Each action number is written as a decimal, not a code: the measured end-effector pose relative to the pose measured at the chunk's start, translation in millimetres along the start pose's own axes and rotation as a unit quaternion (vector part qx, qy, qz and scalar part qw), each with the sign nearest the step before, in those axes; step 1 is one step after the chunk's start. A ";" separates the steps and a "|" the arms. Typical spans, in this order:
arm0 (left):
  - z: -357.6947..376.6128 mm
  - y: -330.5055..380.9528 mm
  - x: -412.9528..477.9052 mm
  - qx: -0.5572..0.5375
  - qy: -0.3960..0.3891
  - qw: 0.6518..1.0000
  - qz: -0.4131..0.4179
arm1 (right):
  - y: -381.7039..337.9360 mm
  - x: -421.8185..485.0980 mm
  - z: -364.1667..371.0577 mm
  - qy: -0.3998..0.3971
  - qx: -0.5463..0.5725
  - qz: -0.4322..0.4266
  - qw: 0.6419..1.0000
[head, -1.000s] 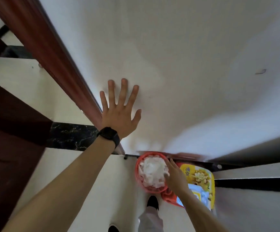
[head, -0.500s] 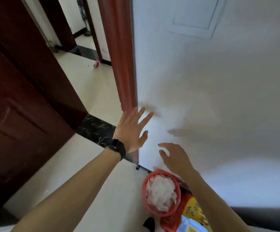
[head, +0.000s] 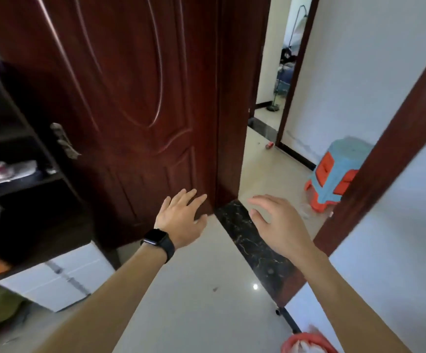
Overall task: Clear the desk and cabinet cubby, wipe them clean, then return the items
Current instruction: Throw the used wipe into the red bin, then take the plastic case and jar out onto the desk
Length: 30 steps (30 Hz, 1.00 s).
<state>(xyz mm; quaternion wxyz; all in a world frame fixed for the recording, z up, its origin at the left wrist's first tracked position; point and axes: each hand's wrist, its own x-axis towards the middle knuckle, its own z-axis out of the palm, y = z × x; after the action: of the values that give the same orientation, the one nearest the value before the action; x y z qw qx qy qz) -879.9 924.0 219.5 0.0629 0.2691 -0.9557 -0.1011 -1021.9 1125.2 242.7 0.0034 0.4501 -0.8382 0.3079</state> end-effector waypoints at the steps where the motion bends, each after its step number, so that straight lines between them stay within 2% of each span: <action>1: -7.3 -25.0 -16.4 0.000 0.009 1.000 -0.024 | -23.0 3.7 12.9 -0.009 0.002 -0.017 1.000; 7: -52.3 -175.3 -120.4 0.003 0.045 0.986 -0.163 | -166.2 14.8 91.0 -0.049 0.036 -0.127 0.990; 16: -115.8 -339.0 -223.2 0.031 0.101 0.951 -0.291 | -327.4 46.0 199.6 -0.129 0.064 -0.229 0.963; 21: -131.0 -414.3 -218.0 0.035 0.115 0.937 -0.329 | -384.3 92.0 255.4 -0.160 0.075 -0.263 0.948; 30: -180.9 -551.3 -147.2 0.065 0.131 0.919 -0.367 | -477.3 237.1 344.8 -0.171 0.088 -0.316 0.929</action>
<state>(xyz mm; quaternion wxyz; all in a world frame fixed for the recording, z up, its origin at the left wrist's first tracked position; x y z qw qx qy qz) -447.0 512.7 260.4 0.1283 0.6154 -0.7775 -0.0183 -708.2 574.3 275.2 -0.0825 0.7363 -0.6097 0.2816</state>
